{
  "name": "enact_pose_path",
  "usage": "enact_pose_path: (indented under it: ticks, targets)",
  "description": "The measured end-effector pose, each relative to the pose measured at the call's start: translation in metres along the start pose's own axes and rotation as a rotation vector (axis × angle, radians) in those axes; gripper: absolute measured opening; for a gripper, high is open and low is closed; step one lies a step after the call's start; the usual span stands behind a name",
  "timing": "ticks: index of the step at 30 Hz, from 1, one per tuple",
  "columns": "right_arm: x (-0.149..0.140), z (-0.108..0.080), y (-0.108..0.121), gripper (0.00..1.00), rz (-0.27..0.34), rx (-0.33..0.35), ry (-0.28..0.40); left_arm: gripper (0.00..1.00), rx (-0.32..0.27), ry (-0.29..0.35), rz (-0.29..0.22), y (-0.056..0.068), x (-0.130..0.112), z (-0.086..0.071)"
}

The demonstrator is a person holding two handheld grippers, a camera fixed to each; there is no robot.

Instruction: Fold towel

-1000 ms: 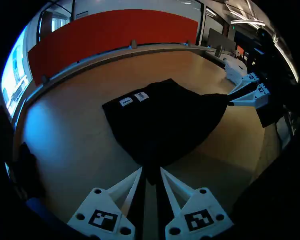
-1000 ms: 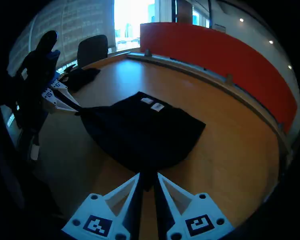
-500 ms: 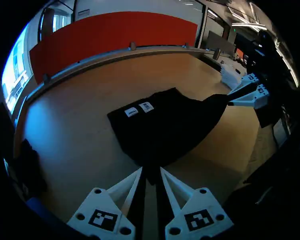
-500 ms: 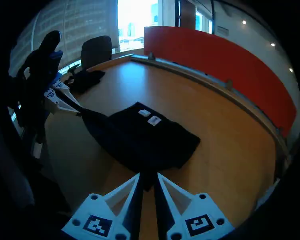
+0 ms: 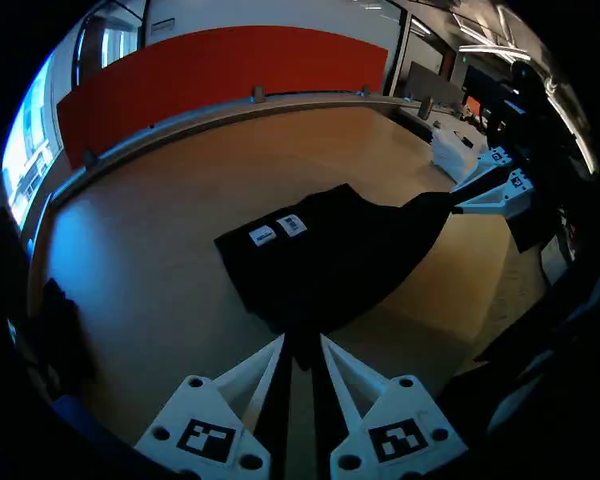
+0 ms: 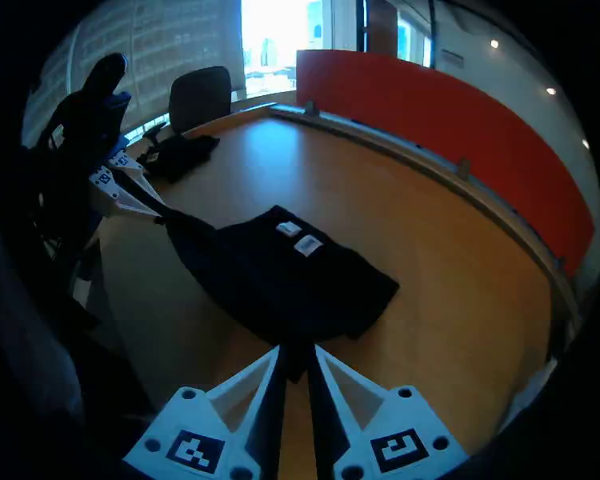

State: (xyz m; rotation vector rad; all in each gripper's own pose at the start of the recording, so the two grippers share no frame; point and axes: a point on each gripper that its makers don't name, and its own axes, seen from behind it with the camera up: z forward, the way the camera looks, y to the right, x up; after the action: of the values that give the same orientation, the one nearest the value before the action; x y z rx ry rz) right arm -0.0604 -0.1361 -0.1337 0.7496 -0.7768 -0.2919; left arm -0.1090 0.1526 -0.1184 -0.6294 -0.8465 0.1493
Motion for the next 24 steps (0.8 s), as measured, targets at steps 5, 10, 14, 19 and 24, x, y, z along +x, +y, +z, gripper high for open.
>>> enact_pose_path:
  ticks: [5, 10, 14, 19, 24]
  targets:
    - [-0.0003, -0.006, -0.0036, 0.16, 0.009, 0.001, -0.001, 0.15, -0.006, -0.001, -0.015, 0.0049, -0.0014, -0.0064]
    - [-0.0029, -0.0072, -0.0047, 0.16, 0.021, 0.006, -0.005, 0.15, -0.011, -0.003, -0.032, 0.0068, -0.0038, -0.0067]
    - [-0.0033, -0.0081, -0.0048, 0.16, 0.018, 0.006, -0.007, 0.15, -0.014, -0.002, -0.029, 0.0077, -0.0035, -0.0073]
    - [-0.0033, -0.0087, -0.0045, 0.16, 0.014, 0.007, -0.009, 0.15, -0.011, 0.001, -0.023, 0.0063, -0.0007, -0.0076]
    - [-0.0044, -0.0059, -0.0011, 0.16, 0.017, 0.006, -0.012, 0.15, -0.01, 0.001, -0.023, 0.0033, 0.0023, -0.0037]
